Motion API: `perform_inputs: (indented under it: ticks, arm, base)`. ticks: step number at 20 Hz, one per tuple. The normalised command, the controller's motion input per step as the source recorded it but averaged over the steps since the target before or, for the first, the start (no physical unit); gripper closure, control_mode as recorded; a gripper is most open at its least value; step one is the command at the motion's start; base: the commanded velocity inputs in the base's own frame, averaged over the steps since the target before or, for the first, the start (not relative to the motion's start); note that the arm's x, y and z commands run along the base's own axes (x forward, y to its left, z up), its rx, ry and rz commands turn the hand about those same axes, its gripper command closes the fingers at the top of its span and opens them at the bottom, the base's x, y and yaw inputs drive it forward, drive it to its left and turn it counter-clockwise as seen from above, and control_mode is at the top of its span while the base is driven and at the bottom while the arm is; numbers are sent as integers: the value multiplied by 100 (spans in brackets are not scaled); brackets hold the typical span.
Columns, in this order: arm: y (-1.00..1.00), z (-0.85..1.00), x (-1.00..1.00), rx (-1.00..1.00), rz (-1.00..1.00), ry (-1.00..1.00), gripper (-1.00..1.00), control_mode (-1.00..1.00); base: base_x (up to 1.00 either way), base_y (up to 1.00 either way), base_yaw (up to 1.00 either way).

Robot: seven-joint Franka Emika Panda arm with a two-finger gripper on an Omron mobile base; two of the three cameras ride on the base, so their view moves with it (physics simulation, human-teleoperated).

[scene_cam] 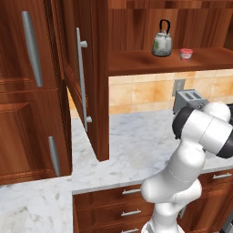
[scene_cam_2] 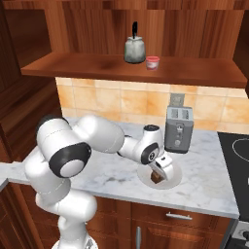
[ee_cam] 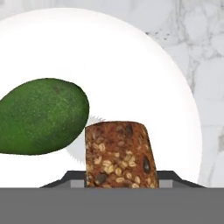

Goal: Pick the avocado and bread from the counter and place them on the plate. Then pick the jam from the cabinet and place it next to the plate. Lastly close the cabinet door.

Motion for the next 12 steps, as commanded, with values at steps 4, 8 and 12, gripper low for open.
perform_inputs:
  ticks: [4,8,12]
  arm:
    - [-15,-7,18,6,-9,-2,100,-100]
    - [-9,-7,18,4,-10,0,100,-100]
    - [-10,-14,13,4,-10,0,100,-100]
  base:
    - [0,0,0]
    - [0,0,0]
    - [0,0,0]
